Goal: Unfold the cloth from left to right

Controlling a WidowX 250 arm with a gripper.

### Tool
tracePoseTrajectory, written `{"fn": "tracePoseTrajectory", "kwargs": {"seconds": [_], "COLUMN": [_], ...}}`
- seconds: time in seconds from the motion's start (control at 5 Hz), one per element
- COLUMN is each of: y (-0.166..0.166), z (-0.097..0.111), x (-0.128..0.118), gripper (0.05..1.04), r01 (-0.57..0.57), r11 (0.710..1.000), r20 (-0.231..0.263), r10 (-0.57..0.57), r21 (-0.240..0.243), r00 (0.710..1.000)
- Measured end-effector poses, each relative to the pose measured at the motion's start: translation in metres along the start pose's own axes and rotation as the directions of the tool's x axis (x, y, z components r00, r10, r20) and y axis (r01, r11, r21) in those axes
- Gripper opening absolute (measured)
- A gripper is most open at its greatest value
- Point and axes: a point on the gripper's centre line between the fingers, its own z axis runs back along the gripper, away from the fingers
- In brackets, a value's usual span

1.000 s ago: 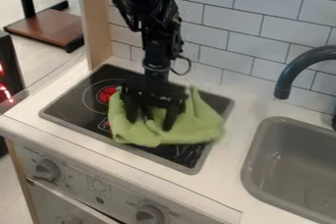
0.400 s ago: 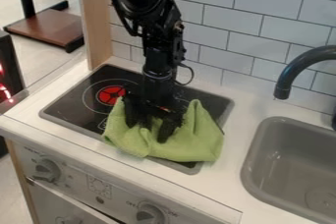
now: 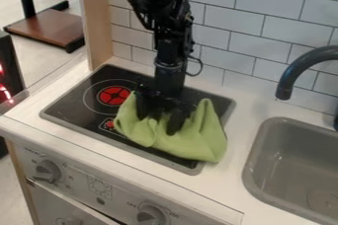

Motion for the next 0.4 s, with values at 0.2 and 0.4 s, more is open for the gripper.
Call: {"fn": "tracePoseTrajectory", "kwargs": {"seconds": [0.2, 0.4], "y": [-0.0011, -0.0035], "z": [0.0054, 0.009], "x": [0.0158, 0.0205], "gripper": [1.0, 1.0], "r01": [0.002, 0.022], "r11": [1.0, 0.999], "r20": [0.024, 0.039], "r10": [-0.002, -0.02], "r21": [-0.029, -0.047], "r00": [1.0, 0.999]}}
